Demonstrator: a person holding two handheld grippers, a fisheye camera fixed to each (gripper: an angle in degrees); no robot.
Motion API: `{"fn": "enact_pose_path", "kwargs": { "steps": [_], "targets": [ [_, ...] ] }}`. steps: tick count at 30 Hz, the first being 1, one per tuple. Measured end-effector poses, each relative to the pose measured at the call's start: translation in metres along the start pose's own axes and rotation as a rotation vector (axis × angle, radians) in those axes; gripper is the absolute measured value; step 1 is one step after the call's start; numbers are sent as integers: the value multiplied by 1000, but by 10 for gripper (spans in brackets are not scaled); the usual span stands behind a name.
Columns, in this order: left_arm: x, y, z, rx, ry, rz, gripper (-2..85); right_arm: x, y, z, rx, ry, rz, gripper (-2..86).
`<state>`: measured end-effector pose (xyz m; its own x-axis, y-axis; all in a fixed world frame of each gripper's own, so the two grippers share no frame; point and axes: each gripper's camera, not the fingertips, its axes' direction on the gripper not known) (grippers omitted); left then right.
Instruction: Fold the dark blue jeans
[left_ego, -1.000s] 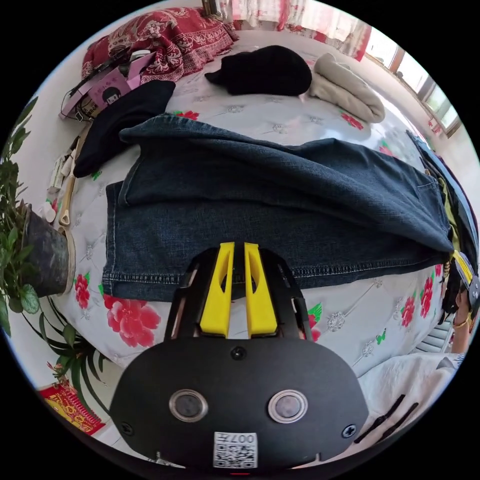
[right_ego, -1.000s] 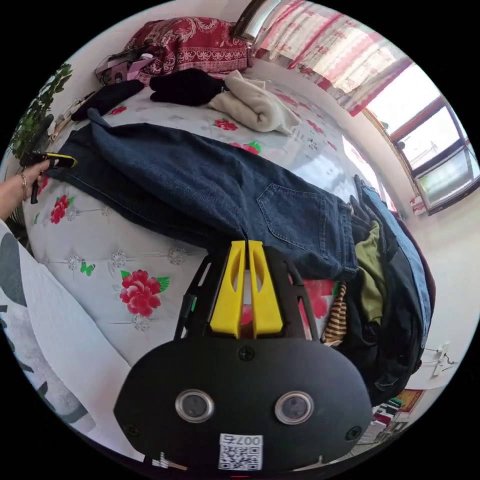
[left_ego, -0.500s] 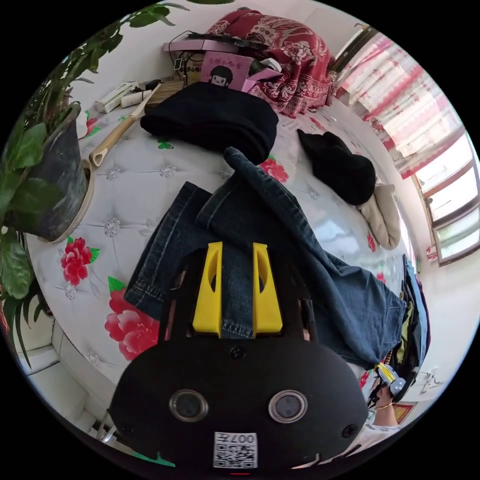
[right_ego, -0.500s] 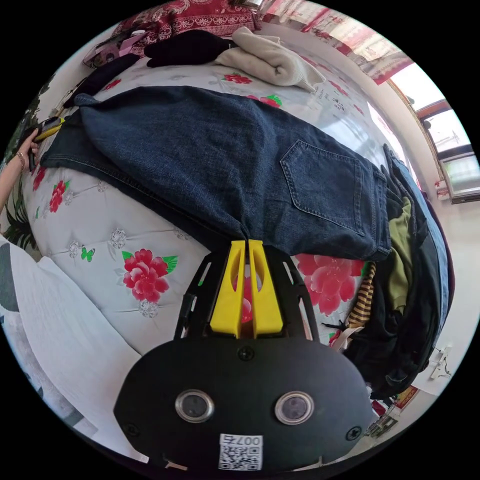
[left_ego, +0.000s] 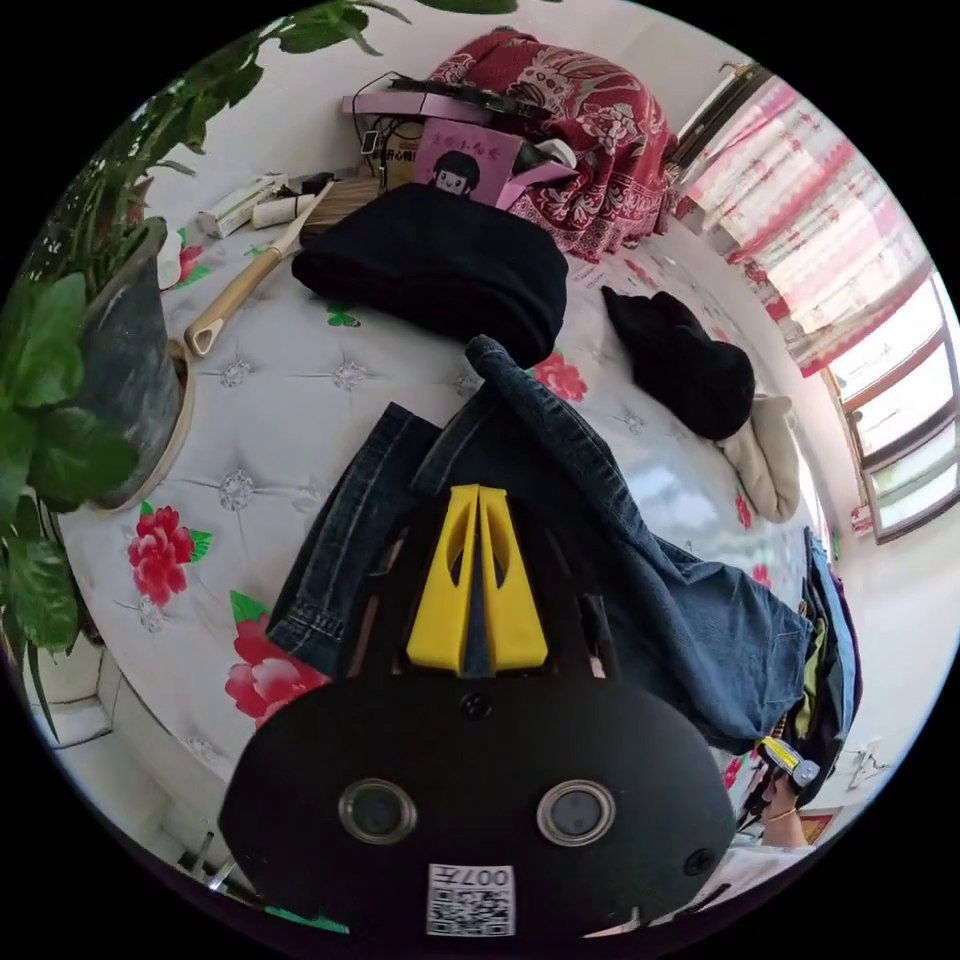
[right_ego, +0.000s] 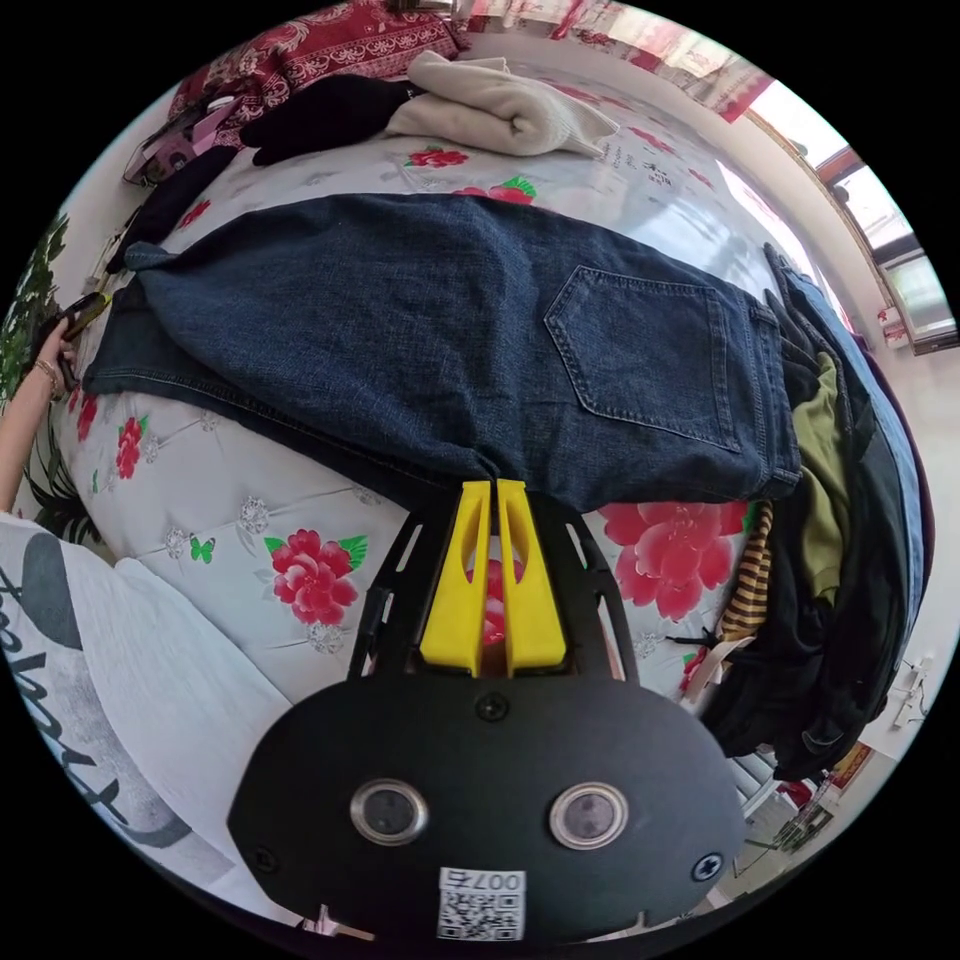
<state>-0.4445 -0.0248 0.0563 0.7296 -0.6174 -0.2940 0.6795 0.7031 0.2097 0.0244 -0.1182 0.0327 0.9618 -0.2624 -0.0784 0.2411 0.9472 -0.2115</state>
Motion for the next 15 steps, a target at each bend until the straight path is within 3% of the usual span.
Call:
{"fn": "enact_pose_path", "kwargs": {
  "steps": [3,8,10,15],
  "targets": [
    [-9,6,-2,-18,-22,-4,3,3,-3,-1,-5,-7,4,-2],
    [-16,-23,48,-177,27,-121,118,3,-14,-1,-29,9,-17,-2],
    [-11,-30,53,-175,-66,-131,115,2,-16,-4,-26,18,-25,-2],
    [34,-32,53,-167,-264,120,28,1,-20,-5,-25,23,-34,-2]
  ]
}}
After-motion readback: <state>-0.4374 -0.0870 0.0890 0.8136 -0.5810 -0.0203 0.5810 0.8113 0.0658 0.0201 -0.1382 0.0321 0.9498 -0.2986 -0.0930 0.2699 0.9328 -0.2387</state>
